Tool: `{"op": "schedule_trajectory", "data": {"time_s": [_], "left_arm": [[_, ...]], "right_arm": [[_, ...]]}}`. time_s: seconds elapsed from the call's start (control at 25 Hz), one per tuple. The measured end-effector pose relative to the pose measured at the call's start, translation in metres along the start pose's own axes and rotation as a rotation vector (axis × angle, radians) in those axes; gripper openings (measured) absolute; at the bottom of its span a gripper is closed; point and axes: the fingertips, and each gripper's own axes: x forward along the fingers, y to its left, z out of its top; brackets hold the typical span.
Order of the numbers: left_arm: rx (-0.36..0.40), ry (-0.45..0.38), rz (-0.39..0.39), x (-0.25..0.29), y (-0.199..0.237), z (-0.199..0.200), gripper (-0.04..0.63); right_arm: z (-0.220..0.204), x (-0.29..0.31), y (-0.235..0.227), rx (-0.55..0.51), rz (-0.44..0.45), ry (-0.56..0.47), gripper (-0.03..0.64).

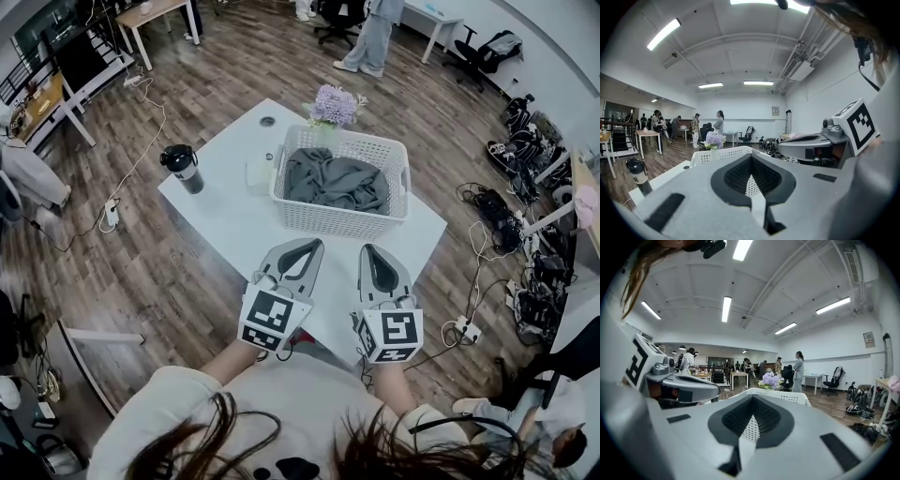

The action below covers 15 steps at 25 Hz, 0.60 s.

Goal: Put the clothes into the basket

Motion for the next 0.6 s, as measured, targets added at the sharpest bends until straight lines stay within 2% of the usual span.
{"op": "schedule_trajectory", "data": {"time_s": [0.36,0.6], "left_arm": [[-0.016,0.004,-0.009,-0.017,-0.013,-0.01,0.009],[-0.024,0.001,-0.01,-0.018,-0.014,-0.014,0.009]], "right_arm": [[-0.008,-0.02,0.018,0.041,0.031,-0.002,0.012],[-0.019,-0.018,0.026,0.033,0.035,0.008,0.012]]}}
